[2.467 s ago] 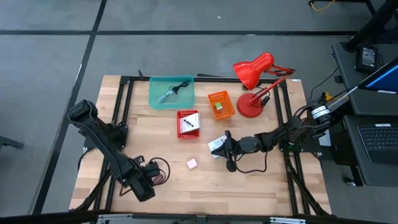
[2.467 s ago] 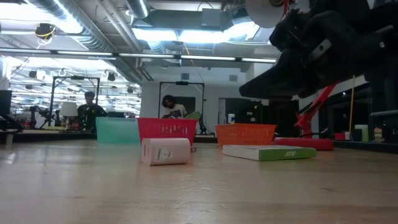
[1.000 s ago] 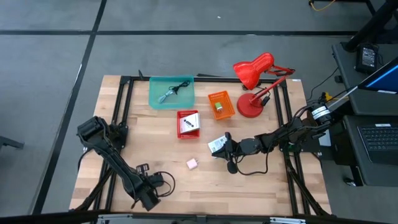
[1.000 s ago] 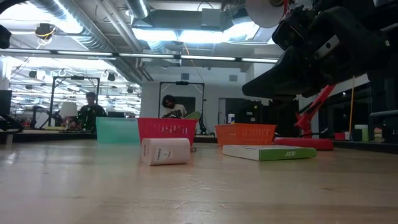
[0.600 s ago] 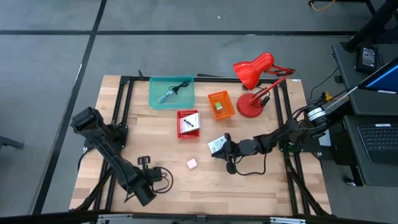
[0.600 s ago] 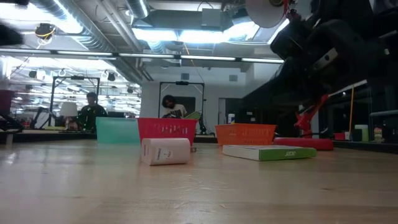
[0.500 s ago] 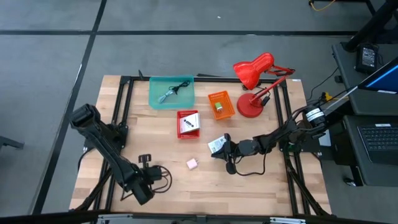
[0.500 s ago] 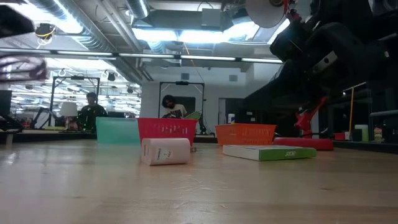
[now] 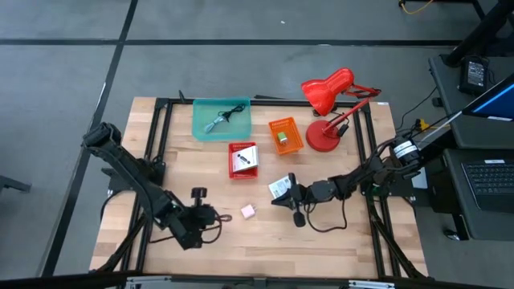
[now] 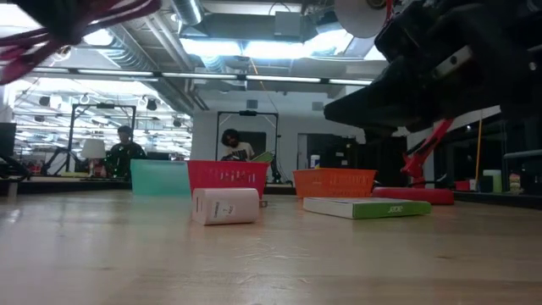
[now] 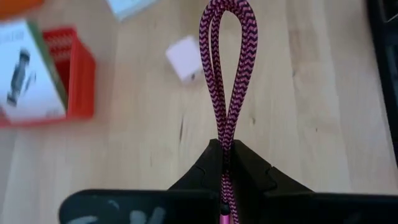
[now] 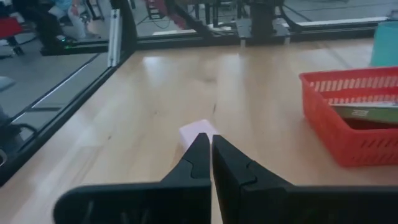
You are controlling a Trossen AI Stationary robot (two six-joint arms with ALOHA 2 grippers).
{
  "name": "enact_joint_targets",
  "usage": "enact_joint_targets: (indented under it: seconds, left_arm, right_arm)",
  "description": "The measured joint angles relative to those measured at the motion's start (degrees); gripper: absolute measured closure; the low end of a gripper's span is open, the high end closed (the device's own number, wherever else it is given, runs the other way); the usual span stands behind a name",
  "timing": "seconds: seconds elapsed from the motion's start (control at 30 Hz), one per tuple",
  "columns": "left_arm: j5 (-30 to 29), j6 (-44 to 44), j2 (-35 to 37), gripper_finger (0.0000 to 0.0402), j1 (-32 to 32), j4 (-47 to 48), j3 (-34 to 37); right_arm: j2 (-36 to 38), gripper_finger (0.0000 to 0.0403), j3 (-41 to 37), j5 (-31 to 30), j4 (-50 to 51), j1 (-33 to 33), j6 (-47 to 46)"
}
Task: Pick and place items into bin
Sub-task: Put the pink charger cable into the blue bin
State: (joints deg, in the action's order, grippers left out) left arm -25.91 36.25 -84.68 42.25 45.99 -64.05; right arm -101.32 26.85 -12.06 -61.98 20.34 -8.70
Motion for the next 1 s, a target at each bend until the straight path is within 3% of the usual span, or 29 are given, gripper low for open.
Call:
enact_joint_targets:
  seconds: [0.33,0.53,1.0]
  left_arm:
    - [2.1,-18.0,0.1,0.0394,-6.0,-12.9,1.2]
    - [8.4,-23.6,1.9,0.0394,-9.2,-32.6,12.7]
    - [13.9,-32.0,15.2,0.0394,-17.5,-59.3,33.4]
  right_arm:
    - [0.0,0.0402,0.0,0.0,-0.5,2.9,1.7]
    - [0.0,0.0402,0.1,0.0,-0.9,4.6,1.4]
    - [0.0,0.0402,0.1,-5.5,-2.8,8.4,0.2]
